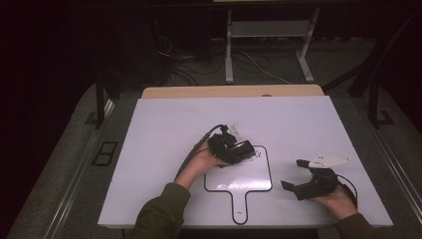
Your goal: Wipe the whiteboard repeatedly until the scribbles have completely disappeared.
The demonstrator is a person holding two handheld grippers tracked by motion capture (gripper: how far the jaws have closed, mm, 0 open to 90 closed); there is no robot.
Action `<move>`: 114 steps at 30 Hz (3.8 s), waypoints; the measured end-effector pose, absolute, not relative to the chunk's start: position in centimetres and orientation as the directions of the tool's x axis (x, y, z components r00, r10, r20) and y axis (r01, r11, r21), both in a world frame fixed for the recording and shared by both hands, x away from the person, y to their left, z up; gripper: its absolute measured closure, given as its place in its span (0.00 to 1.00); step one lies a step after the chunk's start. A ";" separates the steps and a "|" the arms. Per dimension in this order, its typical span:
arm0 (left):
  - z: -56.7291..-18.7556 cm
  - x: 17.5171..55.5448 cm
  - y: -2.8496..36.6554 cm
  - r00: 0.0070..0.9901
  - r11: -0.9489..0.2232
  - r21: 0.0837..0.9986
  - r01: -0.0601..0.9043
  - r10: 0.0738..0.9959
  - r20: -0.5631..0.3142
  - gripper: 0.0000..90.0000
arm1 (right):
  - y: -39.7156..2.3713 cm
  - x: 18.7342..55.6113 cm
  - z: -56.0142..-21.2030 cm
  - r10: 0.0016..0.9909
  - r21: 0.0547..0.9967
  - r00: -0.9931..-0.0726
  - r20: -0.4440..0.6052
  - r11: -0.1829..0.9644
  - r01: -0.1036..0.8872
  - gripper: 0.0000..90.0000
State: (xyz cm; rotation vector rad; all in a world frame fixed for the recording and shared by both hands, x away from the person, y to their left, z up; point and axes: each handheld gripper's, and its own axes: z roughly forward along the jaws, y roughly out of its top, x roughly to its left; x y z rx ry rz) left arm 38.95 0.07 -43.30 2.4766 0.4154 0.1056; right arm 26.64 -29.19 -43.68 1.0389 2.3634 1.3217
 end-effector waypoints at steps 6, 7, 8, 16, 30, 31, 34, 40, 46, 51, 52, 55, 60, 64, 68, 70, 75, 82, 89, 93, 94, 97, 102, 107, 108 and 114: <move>-43.2 38.9 -1.0 0.944 -0.769 0.578 0.273 0.330 -0.007 0.44 | -29.3 26.6 -43.6 0.687 0.820 -0.715 0.128 0.333 0.466 0.00; -43.2 39.4 -0.9 0.939 -0.772 0.571 0.277 0.344 0.009 0.44 | -29.3 26.6 -43.6 0.687 0.820 -0.716 0.127 0.333 0.466 0.00; -43.2 39.8 -0.8 0.929 -0.762 0.575 0.298 0.369 0.008 0.44 | -29.3 26.6 -43.6 0.686 0.820 -0.716 0.127 0.334 0.465 0.00; -43.1 39.3 -2.3 0.951 -0.788 0.563 0.250 0.309 0.010 0.44 | -29.3 26.6 -43.6 0.684 0.820 -0.717 0.130 0.333 0.466 0.00; -43.0 39.6 -3.8 0.957 -0.799 0.552 0.237 0.289 0.008 0.44 | -29.3 26.7 -43.6 0.684 0.820 -0.717 0.132 0.331 0.466 0.00; -43.0 39.2 -4.2 0.962 -0.806 0.548 0.224 0.273 0.009 0.44 | -29.3 26.7 -43.6 0.683 0.821 -0.718 0.133 0.330 0.466 0.00; -43.0 39.3 -4.7 0.962 -0.811 0.541 0.221 0.272 0.015 0.44 | -29.3 26.6 -43.6 0.683 0.822 -0.718 0.133 0.328 0.465 0.00; -42.9 41.3 -4.4 0.941 -0.800 0.535 0.271 0.338 0.028 0.44 | -29.4 26.6 -43.6 0.682 0.824 -0.719 0.133 0.327 0.463 0.00; -42.9 39.0 -6.2 0.969 -0.831 0.520 0.198 0.247 0.025 0.44 | -29.4 26.6 -43.6 0.681 0.825 -0.720 0.134 0.327 0.462 0.00; -42.9 41.5 -5.2 0.942 -0.801 0.533 0.271 0.336 0.025 0.44 | -29.5 26.6 -43.5 0.684 0.824 -0.718 0.133 0.326 0.463 0.00; -42.9 41.9 -5.0 0.932 -0.794 0.528 0.299 0.361 0.014 0.44 | -29.5 26.6 -43.5 0.683 0.824 -0.718 0.133 0.326 0.463 0.00; -42.8 42.2 -5.3 0.928 -0.792 0.519 0.320 0.374 -0.002 0.44 | -29.4 26.6 -43.6 0.683 0.822 -0.717 0.136 0.326 0.467 0.00; -42.8 40.2 -7.1 0.963 -0.827 0.512 0.231 0.268 -0.002 0.44 | -29.4 26.6 -43.6 0.679 0.823 -0.722 0.134 0.329 0.462 0.00; -42.9 40.6 -7.4 0.955 -0.820 0.517 0.244 0.296 0.018 0.44 | -29.4 26.6 -43.6 0.682 0.823 -0.718 0.136 0.326 0.466 0.00; -42.8 42.6 -6.4 0.928 -0.800 0.516 0.306 0.373 0.028 0.44 | -29.5 26.6 -43.5 0.681 0.823 -0.720 0.134 0.328 0.464 0.00; -42.7 42.6 -6.4 0.932 -0.816 0.498 0.293 0.360 0.042 0.44 | -29.5 26.6 -43.6 0.681 0.823 -0.720 0.134 0.328 0.463 0.00; -42.9 39.9 -8.2 0.960 -0.827 0.516 0.224 0.278 0.030 0.44 | -29.5 26.6 -43.6 0.680 0.823 -0.720 0.136 0.327 0.464 0.00; -42.9 41.7 -7.1 0.940 -0.810 0.519 0.274 0.338 0.031 0.44 | -29.5 26.5 -43.5 0.681 0.822 -0.721 0.133 0.330 0.463 0.00; -43.0 40.5 -7.6 0.957 -0.811 0.530 0.248 0.291 -0.003 0.44 | -29.6 26.6 -43.6 0.679 0.824 -0.721 0.135 0.327 0.462 0.00; -43.0 40.3 -7.6 0.957 -0.809 0.535 0.244 0.292 0.004 0.44 | -29.5 26.5 -43.5 0.680 0.823 -0.721 0.134 0.328 0.463 0.00; -43.0 40.7 -7.4 0.949 -0.803 0.536 0.259 0.316 0.014 0.44 | -29.5 26.5 -43.5 0.680 0.824 -0.721 0.134 0.328 0.462 0.00; -43.1 42.0 -6.4 0.932 -0.783 0.544 0.301 0.363 0.007 0.44 | -29.5 26.5 -43.5 0.680 0.823 -0.721 0.133 0.329 0.463 0.00; -43.0 40.8 -7.2 0.950 -0.798 0.541 0.265 0.313 -0.004 0.44 | -29.5 26.6 -43.6 0.679 0.823 -0.722 0.135 0.329 0.464 0.00; -43.1 40.2 -7.8 0.961 -0.808 0.539 0.236 0.278 -0.004 0.44 | -29.4 26.6 -43.6 0.678 0.821 -0.723 0.136 0.331 0.465 0.00; -43.1 40.7 -7.6 0.952 -0.799 0.544 0.256 0.305 0.000 0.44 | -29.4 26.6 -43.6 0.678 0.821 -0.722 0.135 0.331 0.465 0.00; -43.1 41.8 -6.6 0.944 -0.792 0.546 0.274 0.330 0.006 0.44 | -29.5 26.5 -43.6 0.677 0.822 -0.723 0.138 0.330 0.465 0.00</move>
